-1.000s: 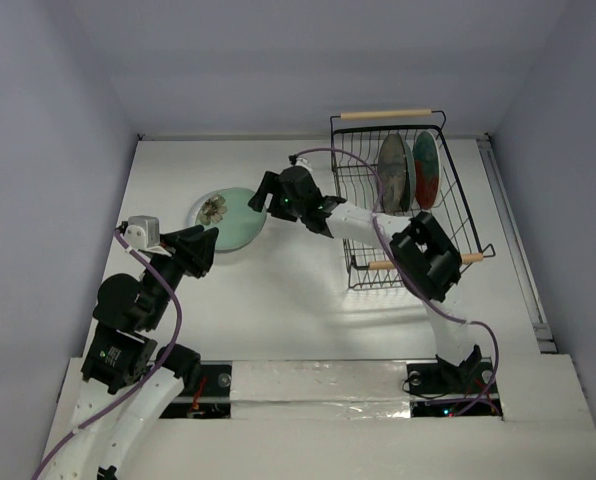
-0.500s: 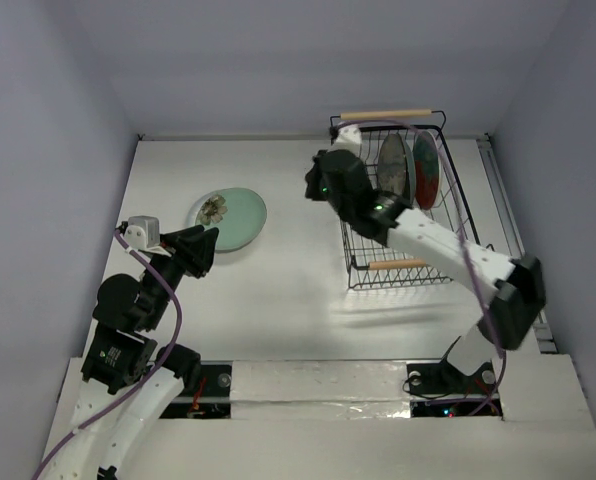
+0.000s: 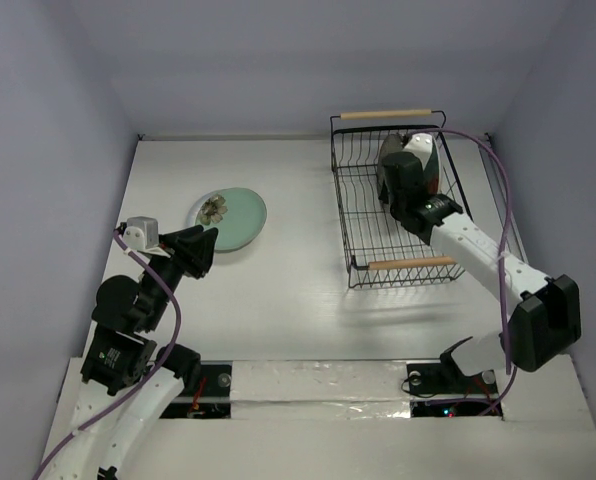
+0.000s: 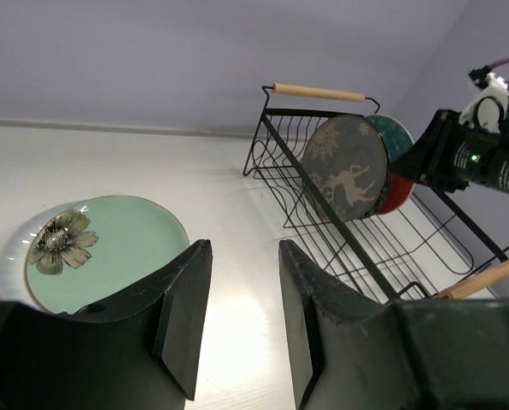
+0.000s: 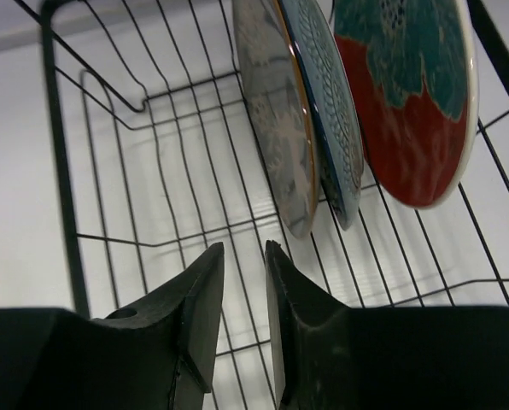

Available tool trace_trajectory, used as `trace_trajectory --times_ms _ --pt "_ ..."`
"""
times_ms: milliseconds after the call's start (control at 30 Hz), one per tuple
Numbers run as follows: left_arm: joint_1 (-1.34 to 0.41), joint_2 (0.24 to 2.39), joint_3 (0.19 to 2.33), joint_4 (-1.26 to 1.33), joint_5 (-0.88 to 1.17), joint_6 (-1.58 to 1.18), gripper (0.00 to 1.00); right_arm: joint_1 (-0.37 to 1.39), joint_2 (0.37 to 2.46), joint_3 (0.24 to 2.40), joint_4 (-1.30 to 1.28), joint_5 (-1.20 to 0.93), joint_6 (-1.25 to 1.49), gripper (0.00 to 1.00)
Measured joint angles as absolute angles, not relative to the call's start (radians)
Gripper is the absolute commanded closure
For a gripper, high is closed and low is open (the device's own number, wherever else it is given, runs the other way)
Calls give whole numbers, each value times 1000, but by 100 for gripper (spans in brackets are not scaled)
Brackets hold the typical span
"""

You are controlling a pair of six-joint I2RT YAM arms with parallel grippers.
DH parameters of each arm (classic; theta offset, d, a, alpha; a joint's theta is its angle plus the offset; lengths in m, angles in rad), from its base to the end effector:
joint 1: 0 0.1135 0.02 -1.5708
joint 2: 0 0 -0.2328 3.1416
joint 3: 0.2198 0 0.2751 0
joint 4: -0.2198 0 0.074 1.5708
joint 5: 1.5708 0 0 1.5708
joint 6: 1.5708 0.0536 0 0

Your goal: Unload the plates from the dish rack

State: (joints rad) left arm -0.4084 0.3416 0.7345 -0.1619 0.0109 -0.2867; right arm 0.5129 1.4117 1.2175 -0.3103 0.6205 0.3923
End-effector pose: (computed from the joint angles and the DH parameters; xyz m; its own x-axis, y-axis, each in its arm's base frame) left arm 0.1374 -0.0601 0.3789 0.0865 -0.3455 -0.9344 0.4497 0.8505 -0.2729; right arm 0.3299 0.1500 0.2936 -0.3722 0.1473 -0.9164 0.2019 0.9765 0.0750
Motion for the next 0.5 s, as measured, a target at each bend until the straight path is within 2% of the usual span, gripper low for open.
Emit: trace_trajectory --times_ms 500 --pt "-408 342 735 -162 10 -286 66 382 1530 1208 -287 570 392 64"
